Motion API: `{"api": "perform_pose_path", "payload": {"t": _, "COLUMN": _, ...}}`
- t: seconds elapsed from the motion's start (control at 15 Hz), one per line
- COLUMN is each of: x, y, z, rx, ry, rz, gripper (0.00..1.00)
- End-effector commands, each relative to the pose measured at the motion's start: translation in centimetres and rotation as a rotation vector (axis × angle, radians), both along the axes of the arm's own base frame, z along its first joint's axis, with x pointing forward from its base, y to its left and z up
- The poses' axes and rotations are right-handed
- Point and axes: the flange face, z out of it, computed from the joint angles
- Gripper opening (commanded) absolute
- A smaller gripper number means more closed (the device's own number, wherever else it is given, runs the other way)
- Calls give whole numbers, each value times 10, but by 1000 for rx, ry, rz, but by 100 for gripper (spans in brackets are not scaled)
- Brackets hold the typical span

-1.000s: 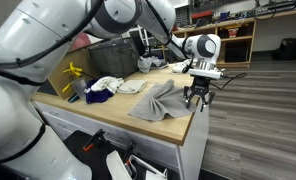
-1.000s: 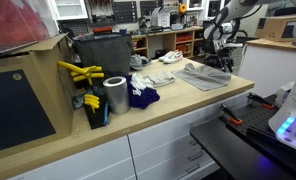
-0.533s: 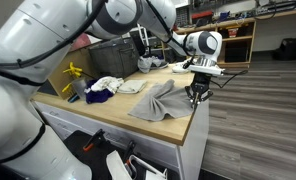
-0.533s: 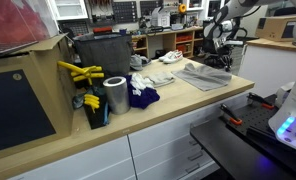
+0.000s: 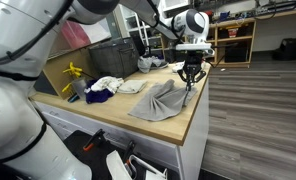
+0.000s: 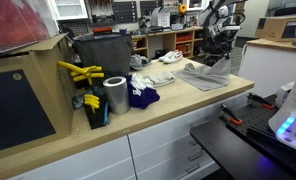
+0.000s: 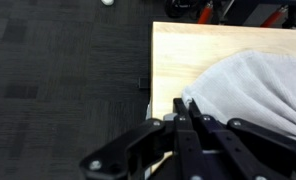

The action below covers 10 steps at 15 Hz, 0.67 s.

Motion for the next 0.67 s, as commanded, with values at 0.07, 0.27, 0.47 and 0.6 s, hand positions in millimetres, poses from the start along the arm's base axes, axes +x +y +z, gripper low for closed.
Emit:
{"api": "perform_pose_path", "payload": {"t": 0.07, "x": -25, "y": 69, "z": 48, "rx": -101, "ry": 3, "rz": 46, "gripper": 1}}
{"api": "perform_pose_path", "payload": {"t": 0.27, "x": -43, "y": 115, "z": 55, "rx": -146, "ry": 16, "rz": 89, "gripper": 1}}
{"api": "perform_pose_path", "payload": {"t": 0.47, "x": -66, "y": 160, "z": 45, "rx": -150, "ry": 23, "rz": 114, "gripper": 1}}
{"api": "perform_pose_path", "payload": {"t": 0.6, "x": -80, "y": 186, "z": 34, "rx": -153, "ry": 27, "rz": 130, "gripper": 1}}
